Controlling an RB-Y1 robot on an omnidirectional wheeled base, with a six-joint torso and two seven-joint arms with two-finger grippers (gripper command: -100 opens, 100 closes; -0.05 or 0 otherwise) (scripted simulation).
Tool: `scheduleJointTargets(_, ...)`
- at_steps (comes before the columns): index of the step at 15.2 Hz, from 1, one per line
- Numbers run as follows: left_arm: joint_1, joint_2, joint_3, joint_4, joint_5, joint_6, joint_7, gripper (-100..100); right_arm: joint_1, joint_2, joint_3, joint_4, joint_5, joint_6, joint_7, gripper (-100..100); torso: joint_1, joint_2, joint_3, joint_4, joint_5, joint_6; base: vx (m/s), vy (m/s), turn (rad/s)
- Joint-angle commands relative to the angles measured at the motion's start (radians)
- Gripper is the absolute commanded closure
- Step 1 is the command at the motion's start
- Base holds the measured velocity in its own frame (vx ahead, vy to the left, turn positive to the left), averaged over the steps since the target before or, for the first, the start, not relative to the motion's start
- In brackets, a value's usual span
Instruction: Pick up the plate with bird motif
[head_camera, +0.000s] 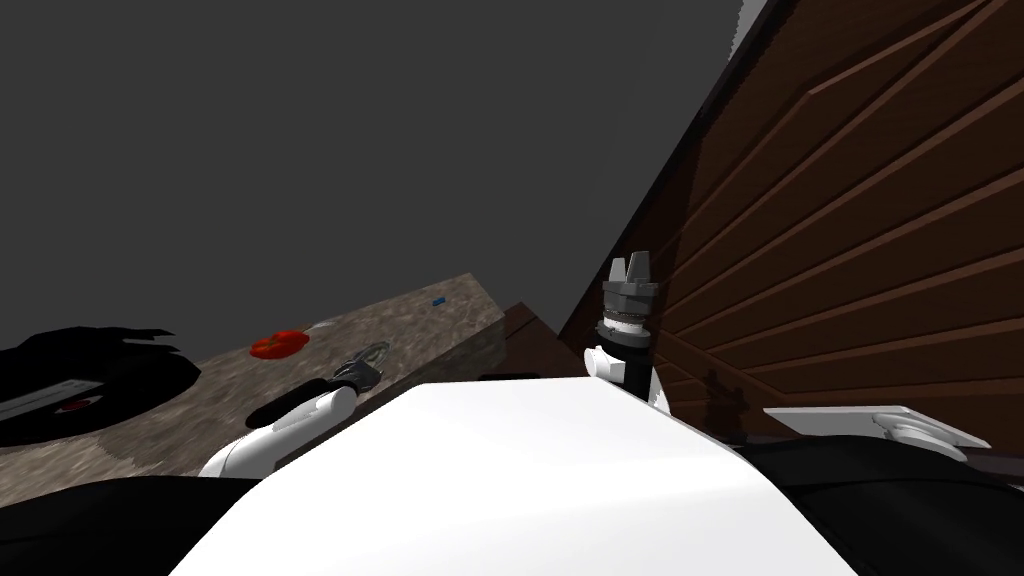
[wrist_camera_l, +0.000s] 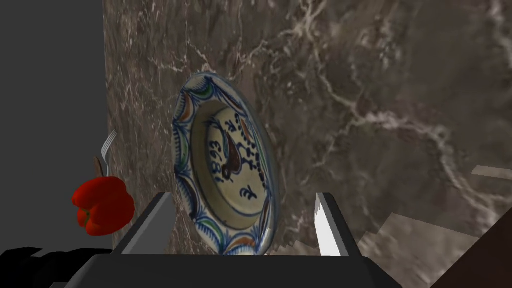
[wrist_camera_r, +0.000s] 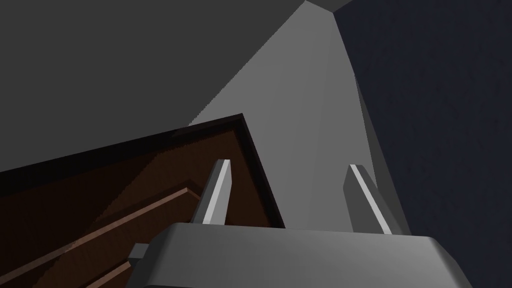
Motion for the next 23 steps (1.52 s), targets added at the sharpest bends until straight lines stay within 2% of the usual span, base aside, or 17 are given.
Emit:
scheduleJointTargets(1,0.0,0.0,0.0,0.0,0.0,0.0,0.0,100,0.0,0.0,0.0,0.0,0.0,0.0,0.0,0,0.0,0.0,0.0,0.0,0.0,0.0,0.0,0.0,0.0)
scheduleJointTargets(4,0.001,-0.002,-0.001,0.001,0.0,0.002,0.0,100,0.0,0.0,0.0,0.0,0.0,0.0,0.0,0,0.001,0.0,0.0,0.001,-0.001,0.0,-0.001,-0.002,0.002)
scheduleJointTargets(5,0.013,-0.001,0.006,-0.028,0.007,0.017,0.003,100,0.0,0.0,0.0,0.0,0.0,0.0,0.0,0,0.001,-0.001,0.0,0.001,-0.001,0.0,0.0,0.0,0.0)
scheduleJointTargets(7,0.022,-0.001,0.01,-0.05,0.012,0.032,0.005,100,0.0,0.0,0.0,0.0,0.0,0.0,0.0,0,0.001,0.0,0.0,0.001,-0.001,0.0,-0.008,-0.01,0.002)
scheduleJointTargets(8,0.013,-0.002,0.006,-0.033,0.006,0.02,0.004,100,0.0,0.0,0.0,0.0,0.0,0.0,0.0,0,0.0,0.0,0.0,0.001,-0.001,0.0,-0.008,-0.012,0.001)
scheduleJointTargets(9,0.0,0.028,0.031,-0.01,-0.007,0.033,0.011,-100,0.0,0.0,0.0,0.0,0.0,0.0,0.0,0,0.0,0.0,0.0,0.001,-0.001,0.0,-0.053,-0.023,-0.139)
scheduleJointTargets(13,-0.029,0.074,0.079,0.042,-0.041,0.049,0.018,-100,0.0,0.0,0.0,0.0,0.0,0.0,0.0,0,0.0,0.006,0.004,0.002,-0.002,0.001,-0.096,-0.018,-0.221)
scheduleJointTargets(18,-0.074,0.134,0.138,0.117,-0.083,0.076,0.035,-100,0.0,0.0,0.0,0.0,0.0,0.0,0.0,0,0.005,0.002,0.002,0.001,0.0,0.001,-0.042,0.034,-0.211)
scheduleJointTargets(20,-0.091,0.153,0.158,0.148,-0.098,0.098,0.048,-100,0.0,0.0,0.0,0.0,0.0,0.0,0.0,0,0.005,0.002,0.002,0.001,0.0,0.001,-0.046,0.052,-0.29)
scheduleJointTargets(23,-0.114,0.18,0.172,0.189,-0.111,0.133,0.069,-100,0.0,0.0,0.0,0.0,0.0,0.0,0.0,0,0.01,0.001,0.001,0.001,0.001,0.001,-0.016,0.122,-0.286)
